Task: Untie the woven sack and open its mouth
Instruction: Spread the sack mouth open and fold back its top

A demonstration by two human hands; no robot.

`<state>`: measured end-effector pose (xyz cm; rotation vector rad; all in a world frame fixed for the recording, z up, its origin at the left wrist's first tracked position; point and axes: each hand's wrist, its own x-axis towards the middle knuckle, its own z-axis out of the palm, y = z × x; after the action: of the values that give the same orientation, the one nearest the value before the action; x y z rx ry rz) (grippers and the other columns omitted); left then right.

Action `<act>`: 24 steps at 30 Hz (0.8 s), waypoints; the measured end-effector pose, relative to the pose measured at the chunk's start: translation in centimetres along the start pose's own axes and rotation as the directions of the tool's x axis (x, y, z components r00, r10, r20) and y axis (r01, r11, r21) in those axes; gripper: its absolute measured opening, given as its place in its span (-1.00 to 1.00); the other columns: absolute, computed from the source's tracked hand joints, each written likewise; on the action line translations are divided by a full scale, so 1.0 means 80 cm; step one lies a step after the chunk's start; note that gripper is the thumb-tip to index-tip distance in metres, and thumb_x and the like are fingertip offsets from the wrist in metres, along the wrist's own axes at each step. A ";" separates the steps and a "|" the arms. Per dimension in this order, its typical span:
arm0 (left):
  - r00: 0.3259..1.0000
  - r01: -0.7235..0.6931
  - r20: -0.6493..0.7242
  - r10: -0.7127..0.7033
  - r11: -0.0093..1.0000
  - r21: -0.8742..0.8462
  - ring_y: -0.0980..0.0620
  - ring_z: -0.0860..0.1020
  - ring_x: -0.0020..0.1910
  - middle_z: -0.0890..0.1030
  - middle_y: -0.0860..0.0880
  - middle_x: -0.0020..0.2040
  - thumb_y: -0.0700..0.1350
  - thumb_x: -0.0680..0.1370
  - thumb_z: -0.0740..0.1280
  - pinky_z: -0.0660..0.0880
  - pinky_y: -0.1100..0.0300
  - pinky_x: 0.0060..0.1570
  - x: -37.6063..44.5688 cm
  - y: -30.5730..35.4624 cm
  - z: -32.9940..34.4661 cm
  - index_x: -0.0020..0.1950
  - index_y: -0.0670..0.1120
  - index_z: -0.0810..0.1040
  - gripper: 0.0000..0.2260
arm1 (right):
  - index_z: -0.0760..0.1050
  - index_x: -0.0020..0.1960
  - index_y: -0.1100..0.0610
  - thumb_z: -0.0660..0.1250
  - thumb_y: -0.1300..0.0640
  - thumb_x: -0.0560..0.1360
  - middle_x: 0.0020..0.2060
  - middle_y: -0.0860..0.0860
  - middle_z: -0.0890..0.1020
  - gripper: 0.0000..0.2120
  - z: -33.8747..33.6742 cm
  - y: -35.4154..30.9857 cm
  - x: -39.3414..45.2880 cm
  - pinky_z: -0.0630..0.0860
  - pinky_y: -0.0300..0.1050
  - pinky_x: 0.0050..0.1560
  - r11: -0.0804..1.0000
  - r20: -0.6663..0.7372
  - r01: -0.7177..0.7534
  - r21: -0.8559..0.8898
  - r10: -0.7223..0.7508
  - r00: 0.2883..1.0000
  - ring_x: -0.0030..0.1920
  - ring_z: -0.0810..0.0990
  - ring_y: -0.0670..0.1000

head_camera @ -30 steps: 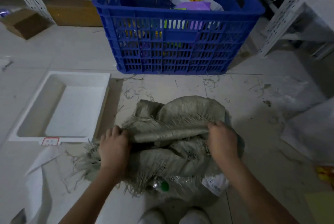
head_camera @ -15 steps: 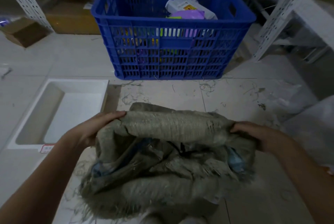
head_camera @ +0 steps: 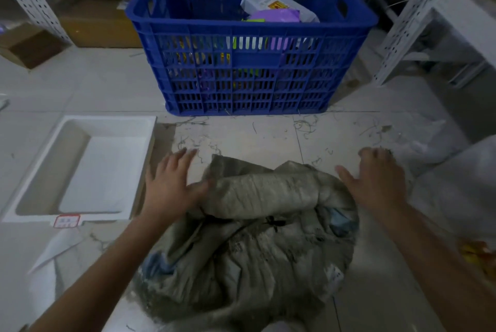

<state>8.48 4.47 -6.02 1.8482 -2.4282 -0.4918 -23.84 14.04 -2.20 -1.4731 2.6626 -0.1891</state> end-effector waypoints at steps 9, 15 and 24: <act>0.991 -0.129 0.088 0.101 0.895 0.427 -0.34 0.45 0.29 0.51 -0.28 0.31 0.14 0.19 0.55 0.33 -0.34 0.22 -0.029 -0.006 0.099 0.35 -0.14 0.46 -0.20 | 0.54 0.05 0.25 0.60 0.03 0.10 -0.11 0.29 0.58 -0.40 0.112 -0.051 -0.081 0.51 0.28 -0.02 0.946 0.087 0.047 -0.322 -0.020 0.996 -0.07 0.58 0.30; 0.988 -0.151 0.053 0.142 0.960 0.236 -0.24 0.58 -0.21 0.59 -0.21 -0.15 -0.11 0.33 0.41 0.55 0.00 -0.30 -0.018 -0.025 0.077 -0.02 -0.19 0.62 -0.73 | 0.57 -0.15 0.25 0.53 0.36 0.14 -0.24 0.24 0.60 -0.69 0.108 -0.005 -0.063 0.50 0.04 -0.31 0.945 0.001 0.033 -0.327 -0.035 0.999 -0.21 0.56 0.27; 0.974 0.168 -0.046 -0.222 0.844 -0.509 -0.09 0.46 -0.16 0.53 -0.20 -0.11 -0.41 0.45 0.13 0.36 0.16 -0.21 0.008 0.013 -0.045 0.07 -0.19 0.51 -0.71 | 0.29 0.26 0.34 0.35 0.13 0.46 0.11 0.34 0.49 -0.52 0.072 0.010 -0.044 0.41 0.01 -0.17 0.866 0.149 -0.473 0.162 0.453 0.879 0.06 0.54 0.32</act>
<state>8.18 3.29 -2.43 1.8258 -1.8117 -0.9168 -21.88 17.06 -7.97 -0.7312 2.7216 -0.3090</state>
